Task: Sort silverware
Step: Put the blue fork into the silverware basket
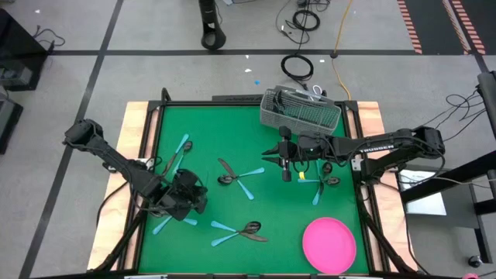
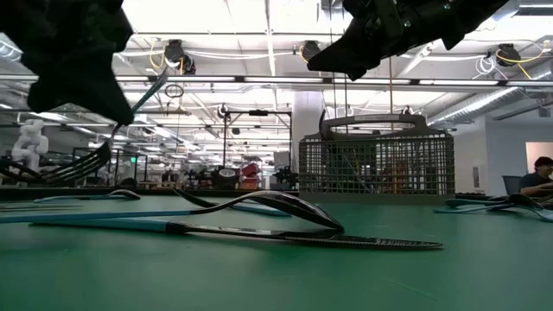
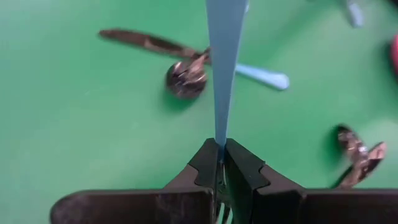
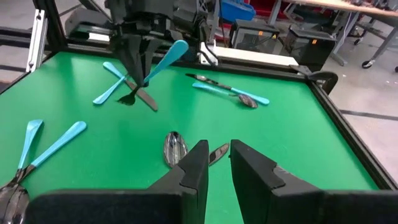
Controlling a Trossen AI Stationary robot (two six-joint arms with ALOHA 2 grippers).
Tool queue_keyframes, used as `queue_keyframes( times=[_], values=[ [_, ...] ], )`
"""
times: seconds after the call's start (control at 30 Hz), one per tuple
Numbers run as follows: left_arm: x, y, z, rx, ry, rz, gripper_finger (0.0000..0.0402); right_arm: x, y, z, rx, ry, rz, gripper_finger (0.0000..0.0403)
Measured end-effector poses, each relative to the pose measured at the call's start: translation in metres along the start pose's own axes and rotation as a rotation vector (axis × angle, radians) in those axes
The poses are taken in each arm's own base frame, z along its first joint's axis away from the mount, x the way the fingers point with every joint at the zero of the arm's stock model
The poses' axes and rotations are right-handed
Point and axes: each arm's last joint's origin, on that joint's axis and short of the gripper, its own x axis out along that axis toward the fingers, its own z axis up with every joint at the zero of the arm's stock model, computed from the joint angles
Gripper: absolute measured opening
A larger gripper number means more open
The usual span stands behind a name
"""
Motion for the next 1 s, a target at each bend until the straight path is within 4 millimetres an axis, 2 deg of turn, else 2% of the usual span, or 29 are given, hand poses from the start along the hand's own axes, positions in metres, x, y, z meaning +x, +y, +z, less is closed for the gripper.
queue_keyframes(
  times=[0.13, 0.3, 0.57, 0.73, 1.0],
  values=[
    [0.003, -0.009, 0.009, 0.018, -0.053, -0.072, 0.0019, 0.000, 0.000, 0.003, 0.004, -0.027, 0.002, 0.0059],
    [0.009, -0.020, 0.028, 0.074, -0.110, -0.187, 0.0019, 0.000, 0.004, 0.005, -0.001, -0.059, 0.112, 0.0059],
    [0.024, -0.021, 0.066, 0.147, -0.109, -0.336, 0.0019, 0.002, 0.029, 0.011, -0.142, -0.138, 0.226, 0.0059],
    [0.033, -0.013, 0.086, 0.124, -0.074, -0.404, 0.0019, 0.004, 0.051, 0.008, -0.431, -0.163, 0.282, 0.0059],
    [0.035, -0.012, 0.111, 0.073, -0.054, -0.615, 0.0019, 0.015, 0.075, -0.004, -1.124, -0.224, 0.260, 0.0059]
  ],
)
